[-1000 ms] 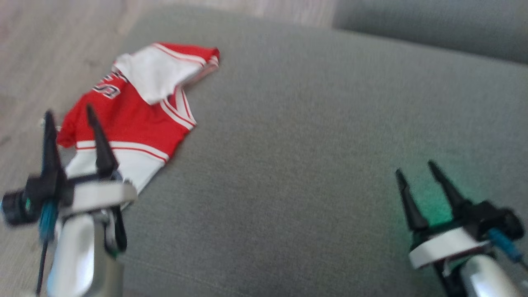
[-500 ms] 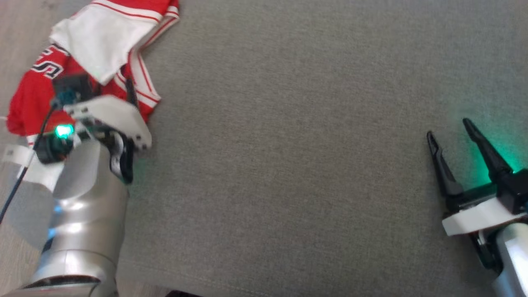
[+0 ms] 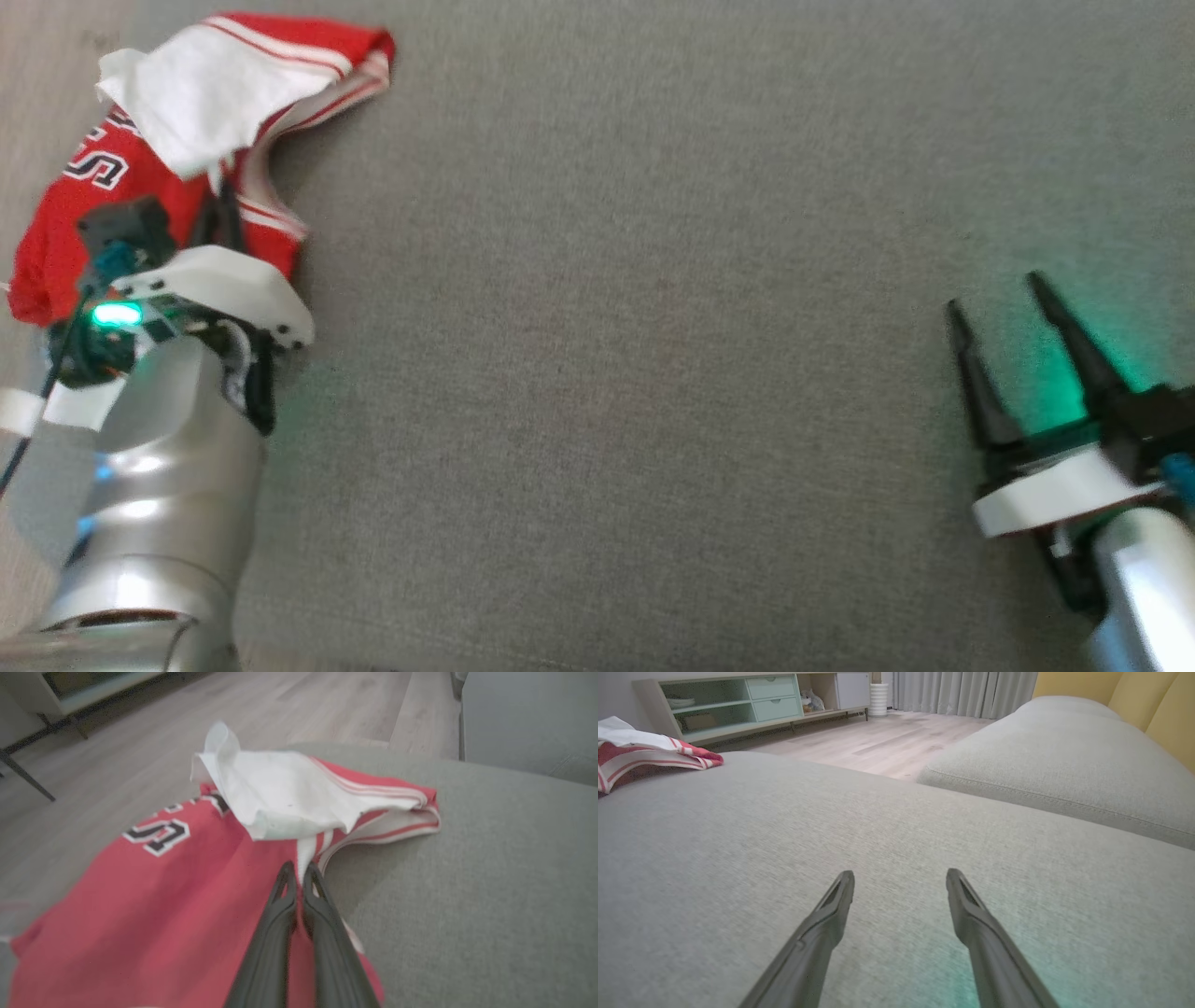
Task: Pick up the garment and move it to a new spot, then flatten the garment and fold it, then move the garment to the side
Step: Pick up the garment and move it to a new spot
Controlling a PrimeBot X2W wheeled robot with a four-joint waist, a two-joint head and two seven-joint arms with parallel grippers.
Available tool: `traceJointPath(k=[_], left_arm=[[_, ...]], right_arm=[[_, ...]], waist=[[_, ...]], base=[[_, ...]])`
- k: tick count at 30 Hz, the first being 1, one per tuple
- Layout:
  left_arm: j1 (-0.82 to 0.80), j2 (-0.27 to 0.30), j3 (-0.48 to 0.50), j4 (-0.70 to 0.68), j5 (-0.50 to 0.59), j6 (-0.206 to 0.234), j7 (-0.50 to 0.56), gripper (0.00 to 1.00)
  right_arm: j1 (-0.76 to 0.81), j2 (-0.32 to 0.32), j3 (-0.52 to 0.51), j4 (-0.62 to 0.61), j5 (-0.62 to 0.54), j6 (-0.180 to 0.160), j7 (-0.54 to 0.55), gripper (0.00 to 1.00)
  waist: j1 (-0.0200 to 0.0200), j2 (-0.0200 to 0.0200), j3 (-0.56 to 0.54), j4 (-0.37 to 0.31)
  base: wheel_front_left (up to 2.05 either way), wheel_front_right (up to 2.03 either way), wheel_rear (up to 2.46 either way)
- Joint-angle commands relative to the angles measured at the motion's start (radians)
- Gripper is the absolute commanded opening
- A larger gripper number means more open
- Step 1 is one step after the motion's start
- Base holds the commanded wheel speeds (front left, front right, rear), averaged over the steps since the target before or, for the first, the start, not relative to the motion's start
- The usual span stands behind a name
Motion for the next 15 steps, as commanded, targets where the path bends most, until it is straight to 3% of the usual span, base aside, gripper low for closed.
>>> traceJointPath(k=[1, 7, 15], left_arm=[[-0.028, 0.069, 0.002, -0.033, 0.017, -0.004, -0.046, 0.00], [-0.074, 0.125, -0.051, -0.110, 0.074, -0.002, -0.112, 0.00], [-0.105, 0.153, -0.129, -0.286, 0.120, -0.039, -0.099, 0.00]], right_arm=[[0.010, 0.014, 0.032, -0.014, 0.000, -0.001, -0.005, 1.00], [0.029, 0.101, 0.043, 0.014, 0.011, -0.001, -0.005, 1.00], [0.117, 0.204, 0.023, 0.024, 0.016, -0.001, -0.005, 1.00]], waist=[[-0.0001, 0.0000, -0.060, -0.014], [-0.0001, 0.0000, -0.213, -0.084], [-0.0001, 0.0000, -0.392, -0.239]], base=[[0.00, 0.00, 0.00], [0.00, 0.00, 0.00], [0.00, 0.00, 0.00]])
